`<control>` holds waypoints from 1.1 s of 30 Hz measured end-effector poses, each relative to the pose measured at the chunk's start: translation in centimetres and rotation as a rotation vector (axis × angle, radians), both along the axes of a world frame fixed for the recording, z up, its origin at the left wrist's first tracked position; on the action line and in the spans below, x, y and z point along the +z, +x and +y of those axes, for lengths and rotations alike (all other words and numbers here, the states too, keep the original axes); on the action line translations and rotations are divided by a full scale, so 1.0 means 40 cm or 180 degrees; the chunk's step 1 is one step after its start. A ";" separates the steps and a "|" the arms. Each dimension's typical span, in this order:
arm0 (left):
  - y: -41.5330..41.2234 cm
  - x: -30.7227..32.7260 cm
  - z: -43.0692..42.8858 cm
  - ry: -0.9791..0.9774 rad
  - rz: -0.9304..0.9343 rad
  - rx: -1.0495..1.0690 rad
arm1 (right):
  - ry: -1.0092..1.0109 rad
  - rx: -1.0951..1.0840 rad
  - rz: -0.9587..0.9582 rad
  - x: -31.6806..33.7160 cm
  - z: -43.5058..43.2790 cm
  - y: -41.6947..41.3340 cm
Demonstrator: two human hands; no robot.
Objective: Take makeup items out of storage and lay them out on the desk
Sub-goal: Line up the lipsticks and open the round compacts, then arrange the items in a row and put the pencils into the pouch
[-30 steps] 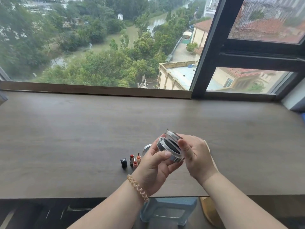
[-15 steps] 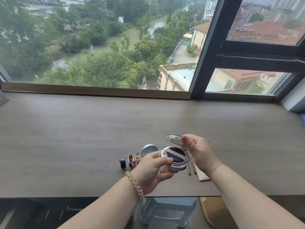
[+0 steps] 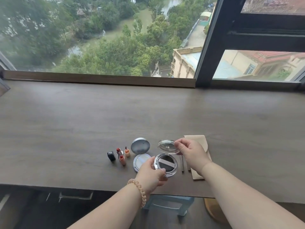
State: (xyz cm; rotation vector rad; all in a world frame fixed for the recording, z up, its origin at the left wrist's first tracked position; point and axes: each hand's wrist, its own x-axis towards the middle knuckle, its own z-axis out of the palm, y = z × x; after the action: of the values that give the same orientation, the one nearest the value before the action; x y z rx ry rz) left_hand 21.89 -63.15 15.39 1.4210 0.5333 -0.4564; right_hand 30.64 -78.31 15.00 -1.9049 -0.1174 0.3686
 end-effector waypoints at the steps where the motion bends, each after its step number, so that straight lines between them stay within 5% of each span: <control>1: 0.007 -0.015 -0.005 0.0249 -0.0032 -0.0034 | -0.0085 0.0008 0.0002 -0.015 -0.003 0.013; 6: 0.016 -0.050 -0.014 0.1845 -0.0298 -0.0350 | -0.0275 0.0077 0.0013 -0.052 0.012 0.061; 17: 0.045 -0.060 -0.014 0.3331 -0.0084 -0.0979 | -0.0665 0.0307 -0.0149 -0.076 0.042 0.104; 33: 0.044 -0.095 -0.007 0.3734 -0.0458 -0.1354 | -0.0772 0.0121 0.0064 -0.096 0.051 0.095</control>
State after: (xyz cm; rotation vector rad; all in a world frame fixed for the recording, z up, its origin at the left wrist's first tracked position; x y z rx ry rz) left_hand 23.63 -63.42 11.60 2.7030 0.3709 -0.3681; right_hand 34.42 -76.28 11.16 -2.1397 -0.0991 0.4439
